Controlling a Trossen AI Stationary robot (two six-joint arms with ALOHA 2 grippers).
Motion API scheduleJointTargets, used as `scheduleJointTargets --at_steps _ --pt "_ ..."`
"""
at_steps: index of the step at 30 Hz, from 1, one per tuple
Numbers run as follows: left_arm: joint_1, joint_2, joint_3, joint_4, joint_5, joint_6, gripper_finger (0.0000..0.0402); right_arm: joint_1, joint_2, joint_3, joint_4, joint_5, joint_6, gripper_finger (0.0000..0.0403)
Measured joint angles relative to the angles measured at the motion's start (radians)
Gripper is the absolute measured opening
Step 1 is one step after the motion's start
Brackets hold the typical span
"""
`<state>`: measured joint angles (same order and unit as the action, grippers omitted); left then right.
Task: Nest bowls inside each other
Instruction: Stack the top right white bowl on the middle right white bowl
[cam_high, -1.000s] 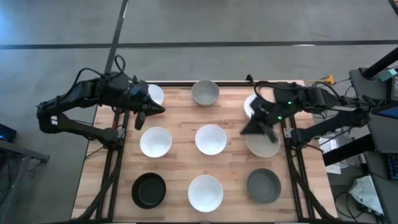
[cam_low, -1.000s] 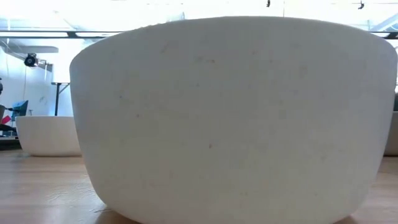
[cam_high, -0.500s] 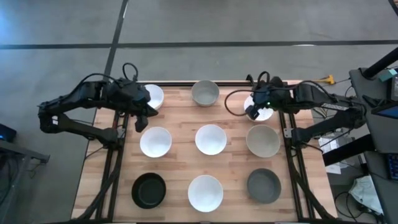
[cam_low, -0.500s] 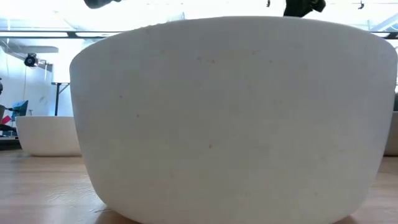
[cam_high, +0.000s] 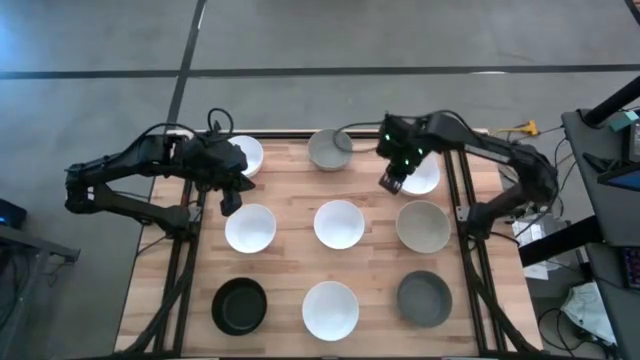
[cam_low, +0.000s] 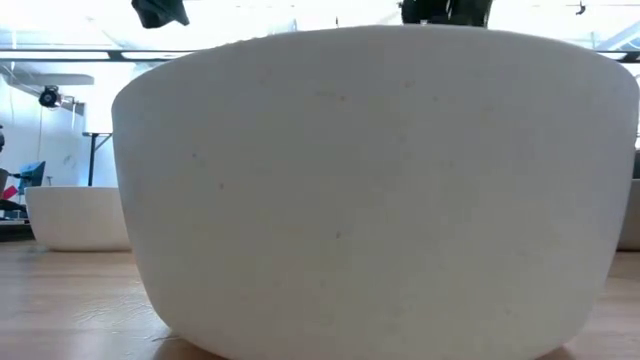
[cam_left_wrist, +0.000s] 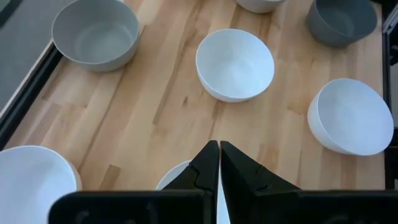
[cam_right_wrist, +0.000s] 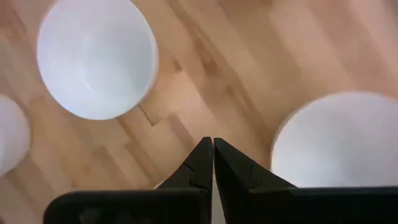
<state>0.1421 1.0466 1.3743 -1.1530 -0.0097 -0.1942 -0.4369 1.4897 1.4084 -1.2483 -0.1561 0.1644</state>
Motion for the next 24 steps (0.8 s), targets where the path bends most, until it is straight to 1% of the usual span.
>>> scheduleJointTargets --at_steps 4,8,11,15,18,21,24 --pt "0.0 -0.002 0.0 0.0 0.0 0.0 0.0 -0.112 0.028 -0.039 -0.003 0.029 -0.017 0.0009" --pt "0.0 -0.012 -0.001 -0.012 0.003 -0.009 0.0 -0.175 0.008 -0.088 0.002 0.037 -0.019 0.0016" --pt "0.0 -0.016 -0.006 -0.011 0.003 -0.009 0.0 -0.184 -0.02 -0.127 0.004 0.036 -0.026 0.0042" --pt "0.0 -0.016 -0.009 -0.01 0.004 -0.009 0.0 -0.184 -0.049 -0.179 0.022 0.038 -0.034 0.0096" --pt "0.0 -0.016 -0.015 -0.01 0.004 -0.009 0.0 -0.183 -0.056 -0.216 0.035 0.097 -0.014 0.0132" --pt "0.0 -0.015 -0.03 -0.008 0.004 -0.009 0.0 -0.183 -0.056 -0.262 0.065 0.12 -0.012 0.0154" --pt "-0.001 -0.016 -0.048 -0.008 0.005 -0.013 0.0 -0.183 -0.054 -0.311 0.12 0.123 -0.011 0.0163"
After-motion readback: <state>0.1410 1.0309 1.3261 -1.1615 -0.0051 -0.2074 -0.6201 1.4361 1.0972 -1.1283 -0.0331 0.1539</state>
